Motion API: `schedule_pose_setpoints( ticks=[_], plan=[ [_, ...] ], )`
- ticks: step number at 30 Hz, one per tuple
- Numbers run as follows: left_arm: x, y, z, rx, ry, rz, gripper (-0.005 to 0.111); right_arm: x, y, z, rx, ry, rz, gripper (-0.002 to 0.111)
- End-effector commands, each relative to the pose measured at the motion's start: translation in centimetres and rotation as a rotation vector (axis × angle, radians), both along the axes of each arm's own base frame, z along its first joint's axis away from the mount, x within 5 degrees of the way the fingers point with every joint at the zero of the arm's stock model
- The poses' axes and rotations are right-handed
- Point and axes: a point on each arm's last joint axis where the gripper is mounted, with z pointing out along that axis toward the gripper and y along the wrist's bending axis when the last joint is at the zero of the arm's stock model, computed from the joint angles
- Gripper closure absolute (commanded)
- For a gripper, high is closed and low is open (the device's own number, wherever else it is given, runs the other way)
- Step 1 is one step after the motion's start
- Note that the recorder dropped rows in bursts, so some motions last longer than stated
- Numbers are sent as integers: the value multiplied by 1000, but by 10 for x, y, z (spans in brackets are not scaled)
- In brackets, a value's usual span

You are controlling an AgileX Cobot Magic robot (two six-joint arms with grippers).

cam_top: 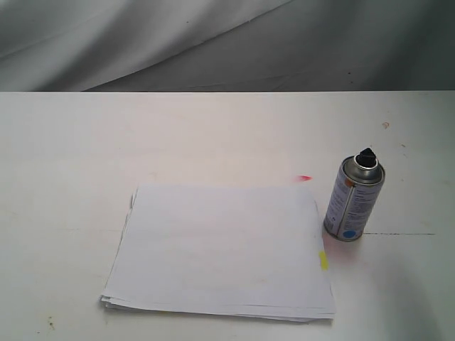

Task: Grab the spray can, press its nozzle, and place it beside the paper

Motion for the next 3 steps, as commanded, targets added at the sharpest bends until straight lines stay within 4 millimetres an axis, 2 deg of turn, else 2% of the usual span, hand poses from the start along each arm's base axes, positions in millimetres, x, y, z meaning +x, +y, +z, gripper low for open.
schedule_pose_setpoints(
  ticks=[1,3],
  plan=[
    [0,0,-2,-5,4,-5,107,0,0,-1,-10,0,-9,108],
    [0,0,-2,-5,4,-5,107,0,0,-1,-10,0,-9,108]
  ],
)
